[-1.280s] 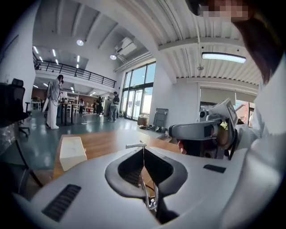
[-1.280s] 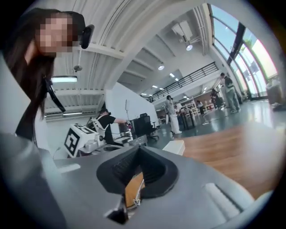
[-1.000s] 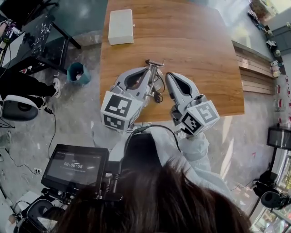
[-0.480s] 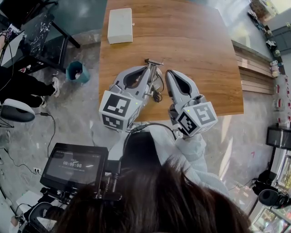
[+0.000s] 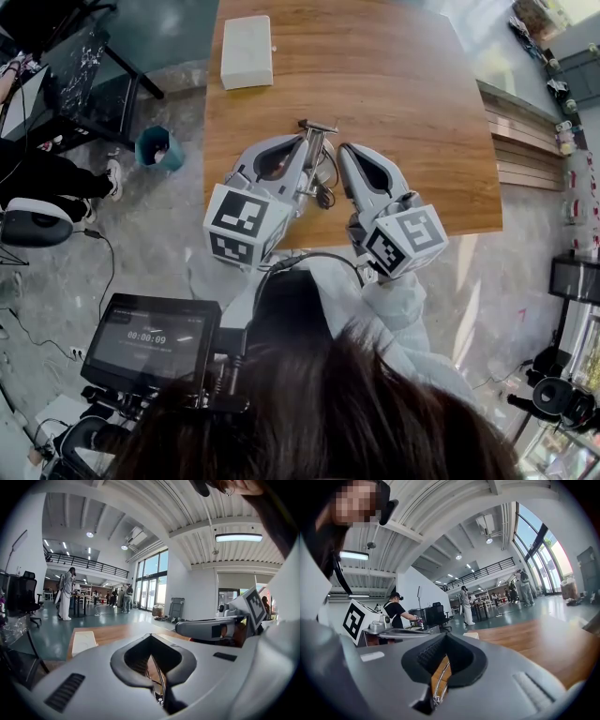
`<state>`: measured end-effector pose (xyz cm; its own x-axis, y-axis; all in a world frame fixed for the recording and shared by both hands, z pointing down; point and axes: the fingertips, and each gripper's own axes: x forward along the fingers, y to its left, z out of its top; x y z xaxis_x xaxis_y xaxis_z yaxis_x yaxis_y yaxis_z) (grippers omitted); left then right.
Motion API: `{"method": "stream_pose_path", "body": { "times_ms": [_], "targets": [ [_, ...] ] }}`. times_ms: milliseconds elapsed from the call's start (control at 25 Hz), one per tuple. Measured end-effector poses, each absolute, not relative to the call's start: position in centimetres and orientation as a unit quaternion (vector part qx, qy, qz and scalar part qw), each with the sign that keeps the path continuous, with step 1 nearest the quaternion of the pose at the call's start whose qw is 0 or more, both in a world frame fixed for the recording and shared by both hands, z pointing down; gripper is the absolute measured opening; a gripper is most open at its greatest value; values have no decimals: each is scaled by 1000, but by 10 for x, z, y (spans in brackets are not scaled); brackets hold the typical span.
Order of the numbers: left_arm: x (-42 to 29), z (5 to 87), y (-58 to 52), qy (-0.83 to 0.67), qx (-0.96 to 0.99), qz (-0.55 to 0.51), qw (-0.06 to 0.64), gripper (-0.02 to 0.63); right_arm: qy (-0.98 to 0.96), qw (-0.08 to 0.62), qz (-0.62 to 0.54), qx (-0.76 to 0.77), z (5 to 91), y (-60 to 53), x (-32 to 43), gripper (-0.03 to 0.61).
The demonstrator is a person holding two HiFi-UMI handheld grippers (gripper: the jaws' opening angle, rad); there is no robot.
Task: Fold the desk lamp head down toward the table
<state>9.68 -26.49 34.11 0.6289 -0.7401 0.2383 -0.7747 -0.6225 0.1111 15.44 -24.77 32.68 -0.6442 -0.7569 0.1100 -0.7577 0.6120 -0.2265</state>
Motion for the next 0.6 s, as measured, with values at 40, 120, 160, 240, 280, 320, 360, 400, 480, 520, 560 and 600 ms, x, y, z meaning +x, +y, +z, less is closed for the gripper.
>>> {"method": "stream_pose_path", "body": {
  "times_ms": [40,120,160,240,280,320,360,400,480,520,560,600],
  "targets": [
    [97,341,-265,-422,897,85,102,3,-898,1,127,421,327,-247,154,0],
    [96,340,-265,-421,897,84,102,3,-898,1,128,422,327,-247,153,0],
    [96,340,-265,-421,897,84,103,3,-897,2,129,422,328,-247,153,0],
    [96,340,-264,-421,897,83,103,3,-897,4,129,423,329,-246,154,0],
    [97,340,-264,-421,897,83,103,3,-897,4,129,424,329,-246,154,0],
    [97,340,-264,-421,897,82,104,3,-897,5,128,424,329,-245,154,0],
    [97,340,-264,-421,897,82,105,3,-897,6,129,424,329,-245,154,0],
    [98,340,-264,-420,897,82,106,3,-897,7,129,424,329,-245,154,0],
    [98,340,-264,-420,897,82,108,3,-896,7,130,424,329,-244,155,0],
    [98,340,-264,-420,897,82,108,3,-896,7,131,424,329,-243,155,0],
    [98,340,-264,-419,898,81,108,3,-896,7,131,424,329,-243,155,0],
    [98,340,-265,-419,898,81,109,3,-896,7,131,424,329,-243,155,0]
  ]
}}
